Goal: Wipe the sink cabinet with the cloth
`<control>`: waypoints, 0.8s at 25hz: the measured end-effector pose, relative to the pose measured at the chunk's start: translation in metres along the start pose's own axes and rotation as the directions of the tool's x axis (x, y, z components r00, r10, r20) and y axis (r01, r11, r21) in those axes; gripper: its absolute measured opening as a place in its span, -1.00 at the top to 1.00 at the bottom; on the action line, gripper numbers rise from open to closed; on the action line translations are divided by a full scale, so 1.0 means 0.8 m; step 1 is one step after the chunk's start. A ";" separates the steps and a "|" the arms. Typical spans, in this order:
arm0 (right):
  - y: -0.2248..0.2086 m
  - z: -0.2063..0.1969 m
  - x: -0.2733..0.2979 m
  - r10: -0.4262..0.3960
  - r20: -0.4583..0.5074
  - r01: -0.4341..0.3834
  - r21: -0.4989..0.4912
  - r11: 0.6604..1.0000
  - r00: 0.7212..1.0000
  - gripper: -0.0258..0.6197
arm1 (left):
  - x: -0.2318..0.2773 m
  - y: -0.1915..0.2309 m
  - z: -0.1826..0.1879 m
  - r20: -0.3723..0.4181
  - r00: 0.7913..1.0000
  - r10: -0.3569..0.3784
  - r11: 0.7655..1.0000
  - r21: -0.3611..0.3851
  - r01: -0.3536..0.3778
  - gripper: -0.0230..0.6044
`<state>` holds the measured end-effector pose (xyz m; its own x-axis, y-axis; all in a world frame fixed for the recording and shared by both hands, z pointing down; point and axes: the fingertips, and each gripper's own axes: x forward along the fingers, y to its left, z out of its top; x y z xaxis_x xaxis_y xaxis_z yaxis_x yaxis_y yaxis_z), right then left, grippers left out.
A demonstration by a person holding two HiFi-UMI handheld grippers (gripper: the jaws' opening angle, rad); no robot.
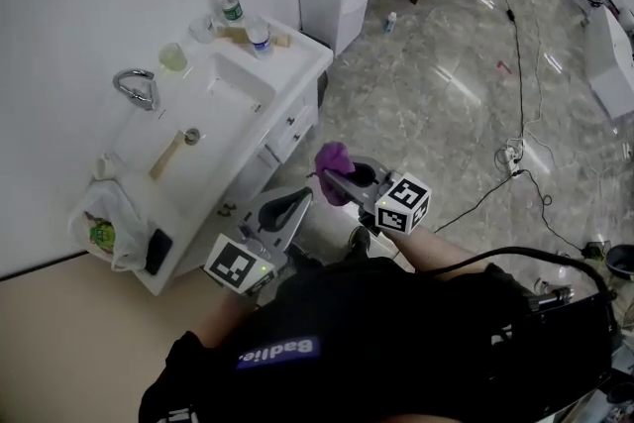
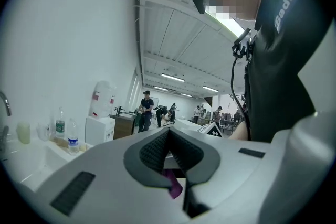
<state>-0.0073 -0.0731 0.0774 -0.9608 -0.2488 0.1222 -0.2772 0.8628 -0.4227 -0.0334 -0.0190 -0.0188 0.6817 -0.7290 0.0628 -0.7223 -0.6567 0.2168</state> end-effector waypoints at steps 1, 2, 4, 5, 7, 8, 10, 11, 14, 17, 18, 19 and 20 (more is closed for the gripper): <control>0.008 0.009 -0.004 0.002 0.011 -0.002 -0.006 1.000 1.000 0.71 | -0.002 -0.005 0.008 -0.001 1.000 0.001 1.000 0.004 -0.001 0.93; 0.015 0.018 -0.008 0.004 0.019 -0.004 -0.013 1.000 1.000 0.71 | -0.004 -0.010 0.014 -0.003 1.000 0.000 1.000 0.009 0.000 0.93; 0.027 0.032 -0.014 0.008 0.028 -0.008 -0.032 0.999 1.000 0.71 | -0.004 -0.019 0.026 -0.004 1.000 -0.004 1.000 0.021 0.004 0.93; 0.031 0.039 -0.016 0.010 0.030 -0.009 -0.039 0.999 0.999 0.71 | -0.003 -0.021 0.032 0.000 1.000 -0.008 1.000 0.029 0.008 0.93; 0.037 0.051 -0.019 0.016 0.040 -0.014 -0.041 0.999 0.999 0.71 | 0.000 -0.026 0.041 0.004 1.000 -0.020 0.999 0.042 0.020 0.93; 0.041 0.057 -0.022 0.019 0.047 -0.017 -0.041 0.999 0.999 0.71 | 0.000 -0.030 0.043 0.004 1.000 -0.028 0.999 0.044 0.028 0.93; 0.049 0.065 -0.028 0.014 0.065 -0.011 -0.046 0.999 0.998 0.71 | 0.000 -0.036 0.042 0.006 0.999 -0.039 0.998 0.039 0.039 0.93; 0.052 0.068 -0.031 0.009 0.074 -0.006 -0.047 0.999 0.997 0.71 | 0.000 -0.039 0.041 0.005 0.999 -0.044 0.998 0.034 0.044 0.93; 0.066 0.073 -0.036 0.015 0.089 -0.009 -0.071 0.997 0.996 0.71 | -0.002 -0.050 0.038 -0.009 0.999 -0.052 0.998 0.029 0.052 0.93; 0.078 0.074 -0.039 0.024 0.096 -0.015 -0.092 0.996 0.995 0.71 | -0.007 -0.060 0.030 -0.049 0.998 -0.037 0.999 0.007 0.037 0.93; 0.082 0.074 -0.040 0.030 0.099 -0.020 -0.098 0.995 0.995 0.71 | -0.008 -0.063 0.029 -0.040 0.998 -0.044 0.999 0.008 0.045 0.93; 0.086 0.075 -0.040 0.036 0.098 -0.026 -0.108 0.994 0.995 0.71 | -0.008 -0.066 0.028 -0.028 0.998 -0.053 0.998 0.011 0.054 0.93; 0.089 0.075 -0.041 0.042 0.094 -0.030 -0.119 0.992 0.995 0.71 | -0.008 -0.070 0.028 -0.022 0.998 -0.060 0.998 0.013 0.060 0.93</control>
<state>0.0043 -0.0300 -0.0109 -0.9673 -0.2528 0.0191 -0.2457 0.9163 -0.3162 -0.0001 0.0182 -0.0533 0.7259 -0.6842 0.0708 -0.6816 -0.7016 0.2077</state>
